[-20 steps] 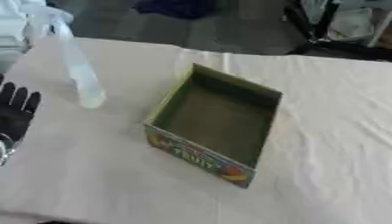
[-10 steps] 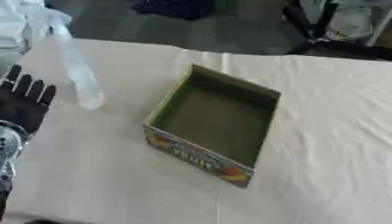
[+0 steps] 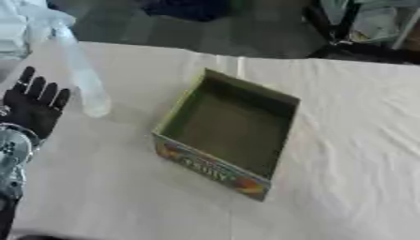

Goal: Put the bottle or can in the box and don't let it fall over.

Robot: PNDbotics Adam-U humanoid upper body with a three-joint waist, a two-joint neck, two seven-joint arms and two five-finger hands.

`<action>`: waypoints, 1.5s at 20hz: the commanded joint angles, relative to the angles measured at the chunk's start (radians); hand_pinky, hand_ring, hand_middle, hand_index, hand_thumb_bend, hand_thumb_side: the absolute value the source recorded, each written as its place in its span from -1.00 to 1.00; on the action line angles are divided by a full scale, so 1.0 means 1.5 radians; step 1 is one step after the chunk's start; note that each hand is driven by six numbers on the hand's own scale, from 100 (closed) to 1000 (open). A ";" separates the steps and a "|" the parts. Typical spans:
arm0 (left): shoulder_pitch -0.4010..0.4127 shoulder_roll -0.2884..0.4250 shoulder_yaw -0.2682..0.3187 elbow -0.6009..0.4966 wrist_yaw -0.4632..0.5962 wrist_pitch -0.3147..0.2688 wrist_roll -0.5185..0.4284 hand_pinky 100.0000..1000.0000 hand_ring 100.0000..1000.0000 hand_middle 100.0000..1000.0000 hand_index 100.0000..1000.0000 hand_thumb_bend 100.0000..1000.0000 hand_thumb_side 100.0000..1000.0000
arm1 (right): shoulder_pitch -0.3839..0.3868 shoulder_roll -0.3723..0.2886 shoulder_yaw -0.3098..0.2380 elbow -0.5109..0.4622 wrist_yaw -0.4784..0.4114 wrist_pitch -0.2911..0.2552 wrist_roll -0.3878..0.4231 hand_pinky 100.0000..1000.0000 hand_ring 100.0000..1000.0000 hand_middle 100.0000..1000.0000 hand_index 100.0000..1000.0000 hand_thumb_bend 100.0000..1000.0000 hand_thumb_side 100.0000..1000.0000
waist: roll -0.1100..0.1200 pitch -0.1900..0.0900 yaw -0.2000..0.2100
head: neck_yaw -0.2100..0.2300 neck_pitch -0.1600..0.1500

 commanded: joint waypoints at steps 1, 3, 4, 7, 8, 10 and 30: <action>-0.016 0.000 -0.002 -0.014 0.012 0.011 0.004 -1.00 -1.00 -1.00 1.00 0.14 1.00 | -0.005 -0.009 -0.002 -0.010 -0.003 -0.003 -0.002 0.96 0.83 0.84 0.65 -0.16 -0.28 | 0.003 -0.013 0.001 | -0.002 0.000; -0.019 -0.005 -0.001 -0.012 0.020 0.008 0.003 -1.00 -1.00 -1.00 1.00 0.10 1.00 | -0.005 -0.009 -0.002 -0.010 -0.004 -0.004 -0.002 0.96 0.83 0.84 0.65 -0.16 -0.28 | 0.003 -0.013 0.000 | -0.002 0.000; -0.021 -0.007 -0.001 -0.010 0.024 0.004 0.003 -1.00 -1.00 -1.00 1.00 0.10 1.00 | -0.005 -0.009 -0.002 -0.010 -0.004 -0.004 -0.003 0.96 0.83 0.84 0.65 -0.16 -0.28 | 0.003 -0.013 0.000 | -0.002 -0.001; -0.029 -0.014 -0.002 0.002 0.033 -0.009 0.004 -1.00 -1.00 -1.00 1.00 0.10 1.00 | -0.006 -0.009 -0.002 -0.011 -0.004 -0.004 -0.003 0.96 0.83 0.84 0.66 -0.17 -0.27 | 0.002 -0.014 0.000 | -0.001 -0.001; -0.032 -0.016 -0.003 0.006 0.035 -0.013 0.005 -1.00 -1.00 -1.00 1.00 0.11 1.00 | -0.006 -0.009 -0.002 -0.011 -0.005 -0.005 -0.003 0.96 0.83 0.84 0.66 -0.17 -0.27 | 0.002 -0.014 0.000 | -0.001 0.000; -0.038 -0.021 -0.004 0.013 0.036 -0.022 0.007 -1.00 -1.00 -1.00 1.00 0.12 1.00 | -0.006 -0.009 -0.002 -0.012 -0.005 -0.005 -0.003 0.96 0.83 0.84 0.66 -0.17 -0.27 | 0.002 -0.014 0.000 | 0.001 0.002; -0.083 -0.039 0.001 0.090 -0.058 -0.070 0.003 -1.00 -1.00 -1.00 0.98 0.18 1.00 | -0.005 -0.010 -0.001 -0.010 -0.007 -0.004 -0.001 0.97 0.83 0.84 0.65 -0.18 -0.27 | 0.001 -0.011 -0.003 | 0.015 0.005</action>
